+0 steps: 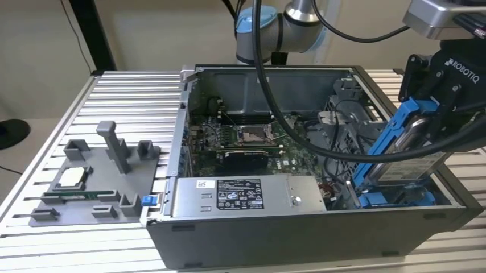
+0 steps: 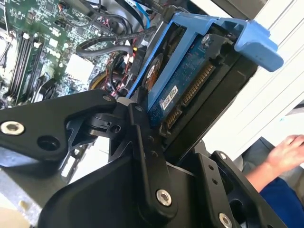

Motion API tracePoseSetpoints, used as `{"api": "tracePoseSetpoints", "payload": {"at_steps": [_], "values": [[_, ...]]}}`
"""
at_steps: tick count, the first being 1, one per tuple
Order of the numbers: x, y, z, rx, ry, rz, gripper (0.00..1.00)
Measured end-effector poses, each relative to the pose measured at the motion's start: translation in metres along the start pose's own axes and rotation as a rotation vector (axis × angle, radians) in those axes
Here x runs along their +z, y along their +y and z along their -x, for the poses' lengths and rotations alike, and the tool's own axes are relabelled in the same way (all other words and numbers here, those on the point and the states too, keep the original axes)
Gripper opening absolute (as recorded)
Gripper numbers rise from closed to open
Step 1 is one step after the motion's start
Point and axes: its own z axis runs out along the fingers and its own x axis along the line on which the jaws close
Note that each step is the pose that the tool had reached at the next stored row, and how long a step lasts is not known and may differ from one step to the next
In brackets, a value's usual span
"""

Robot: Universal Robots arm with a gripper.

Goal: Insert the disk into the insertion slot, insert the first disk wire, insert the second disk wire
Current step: 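Insert the disk into the insertion slot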

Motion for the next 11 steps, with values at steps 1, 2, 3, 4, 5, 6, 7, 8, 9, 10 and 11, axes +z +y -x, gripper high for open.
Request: {"api": "tracePoseSetpoints", "payload": {"at_steps": [1, 2, 3, 4, 5, 6, 7, 8, 9, 10, 11], "values": [[0.0004, -0.0001, 0.0000, 0.000, -0.0002, 0.0000, 0.00], [0.0008, -0.0002, 0.0000, 0.000, -0.0006, 0.0000, 0.00], [0.0011, -0.0003, -0.0001, 0.000, -0.0009, 0.0000, 0.00], [0.0014, -0.0005, 0.0000, 0.000, -0.0012, 0.0001, 0.00], [0.0017, -0.0006, 0.0000, 0.000, -0.0014, 0.0001, 0.00], [0.0018, -0.0006, 0.0000, 0.000, -0.0014, 0.0000, 0.00], [0.0018, -0.0006, -0.0001, 0.000, -0.0014, 0.0001, 0.00], [0.0020, -0.0007, 0.0000, 0.000, -0.0015, 0.0001, 0.00], [0.0021, -0.0007, -0.0001, 0.000, -0.0015, 0.0001, 0.00], [0.0022, -0.0007, 0.0000, 0.000, -0.0016, 0.0000, 0.00], [0.0023, -0.0007, -0.0001, 0.000, -0.0017, 0.0000, 0.00]]}}
